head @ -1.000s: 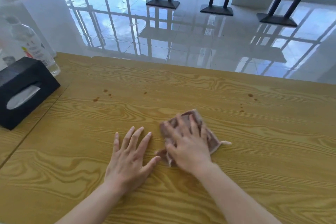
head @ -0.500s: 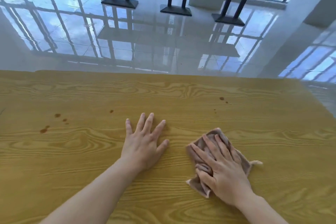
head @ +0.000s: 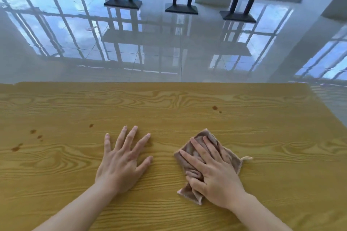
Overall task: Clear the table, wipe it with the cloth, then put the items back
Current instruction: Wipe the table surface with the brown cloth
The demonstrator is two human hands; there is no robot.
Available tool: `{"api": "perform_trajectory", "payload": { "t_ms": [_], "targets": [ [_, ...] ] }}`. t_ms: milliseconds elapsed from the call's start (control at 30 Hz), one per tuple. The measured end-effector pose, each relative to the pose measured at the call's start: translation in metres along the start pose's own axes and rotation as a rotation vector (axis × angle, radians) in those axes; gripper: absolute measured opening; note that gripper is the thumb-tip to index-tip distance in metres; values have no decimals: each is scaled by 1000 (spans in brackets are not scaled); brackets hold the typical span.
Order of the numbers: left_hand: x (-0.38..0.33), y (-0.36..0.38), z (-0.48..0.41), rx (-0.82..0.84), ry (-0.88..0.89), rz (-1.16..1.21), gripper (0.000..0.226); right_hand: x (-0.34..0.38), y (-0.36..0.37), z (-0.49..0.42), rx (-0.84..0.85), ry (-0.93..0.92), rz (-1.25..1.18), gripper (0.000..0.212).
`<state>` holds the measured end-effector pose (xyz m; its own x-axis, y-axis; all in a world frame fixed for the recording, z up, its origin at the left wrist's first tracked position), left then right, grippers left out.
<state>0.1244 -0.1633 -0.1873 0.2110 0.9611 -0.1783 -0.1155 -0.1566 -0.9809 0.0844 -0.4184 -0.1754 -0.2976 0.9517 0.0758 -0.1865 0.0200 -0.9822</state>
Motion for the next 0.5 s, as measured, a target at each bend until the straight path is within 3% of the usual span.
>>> {"api": "perform_trajectory", "payload": {
  "t_ms": [100, 167, 233, 367, 433, 500],
  "targets": [
    [-1, 1, 1, 3, -17, -10, 72, -55, -8, -37, -2, 243, -26, 62],
    [-1, -1, 1, -21, -29, -13, 71, -55, -11, -74, 3, 362, -76, 63],
    [-1, 0, 1, -24, -31, -14, 71, -21, -10, -89, -3, 269, -62, 65],
    [1, 0, 1, -43, -41, 7, 70, 19, -6, -19, -6, -122, -45, 64],
    [3, 1, 0, -48, -65, 14, 71, -28, -5, 0, -14, -42, 1, 63],
    [4, 2, 1, -48, -61, 9, 70, -94, -7, -9, -17, 186, 68, 63]
  ]
}}
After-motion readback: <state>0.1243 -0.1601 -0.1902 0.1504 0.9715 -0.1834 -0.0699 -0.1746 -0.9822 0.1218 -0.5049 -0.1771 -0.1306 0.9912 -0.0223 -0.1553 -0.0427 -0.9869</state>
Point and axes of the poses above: each hand's wrist, its own z-axis away from the middle knuckle, its own y-axis out of the palm, x = y × z, the point moved 6 cm from there along -z, towards the middle knuckle, and after that the axes turned 5 degrees about z, right-handed, at the moved point
